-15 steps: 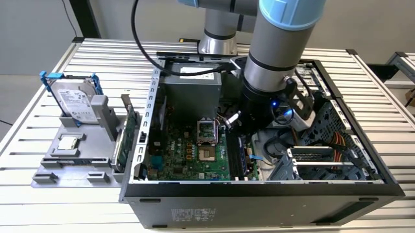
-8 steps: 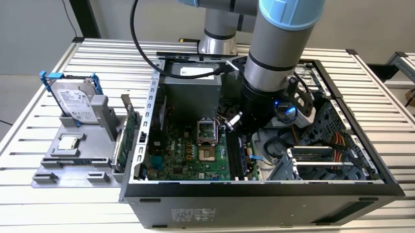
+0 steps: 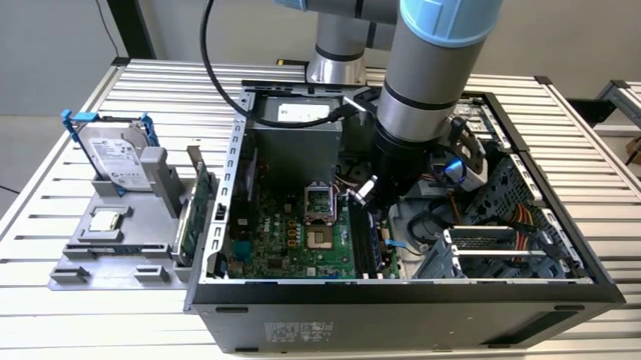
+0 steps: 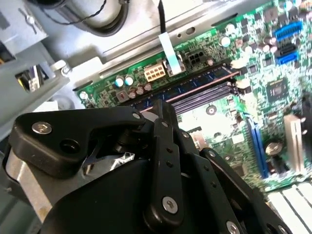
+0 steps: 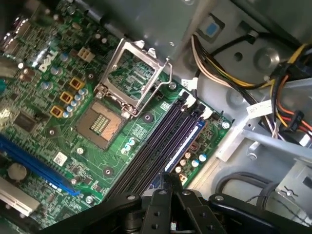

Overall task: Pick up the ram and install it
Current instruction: 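Insert the ram into the slot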

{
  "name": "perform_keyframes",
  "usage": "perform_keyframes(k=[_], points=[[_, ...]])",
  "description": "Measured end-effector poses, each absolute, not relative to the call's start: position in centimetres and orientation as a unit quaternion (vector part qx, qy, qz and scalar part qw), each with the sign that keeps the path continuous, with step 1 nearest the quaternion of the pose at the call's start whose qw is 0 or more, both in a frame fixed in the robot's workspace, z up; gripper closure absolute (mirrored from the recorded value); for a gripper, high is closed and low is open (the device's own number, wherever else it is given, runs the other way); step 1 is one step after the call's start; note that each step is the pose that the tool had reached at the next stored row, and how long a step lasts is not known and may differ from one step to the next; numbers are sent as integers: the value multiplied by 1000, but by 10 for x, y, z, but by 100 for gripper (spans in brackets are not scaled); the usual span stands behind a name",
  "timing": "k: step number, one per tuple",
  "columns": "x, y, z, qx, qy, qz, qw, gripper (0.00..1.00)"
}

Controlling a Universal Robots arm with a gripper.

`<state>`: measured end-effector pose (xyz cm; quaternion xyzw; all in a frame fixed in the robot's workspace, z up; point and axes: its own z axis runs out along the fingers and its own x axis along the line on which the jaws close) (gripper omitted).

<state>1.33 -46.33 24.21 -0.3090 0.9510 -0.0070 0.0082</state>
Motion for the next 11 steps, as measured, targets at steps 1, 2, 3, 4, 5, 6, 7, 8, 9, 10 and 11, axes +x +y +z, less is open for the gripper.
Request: perform_keyframes(k=[1,2,3,4,5,6,7,8,9,10,11], points=[[13,-463,242,-317,948,-7,8,100],[13,-463,242,-324,946,-7,8,100],[13,-463,242,-333,943,-7,8,100],[13,-463,242,-341,940,-7,9,100],[13,-463,242,-350,937,-7,9,100],[13,-463,242,-359,933,-7,9,100],[13,-463,242,-367,930,-6,9,100],[13,-463,242,-376,927,-6,9,100],[13,-463,242,-384,923,-6,9,100],[13,-463,242,-392,920,-6,9,100],[13,-463,242,-400,917,-6,9,100]])
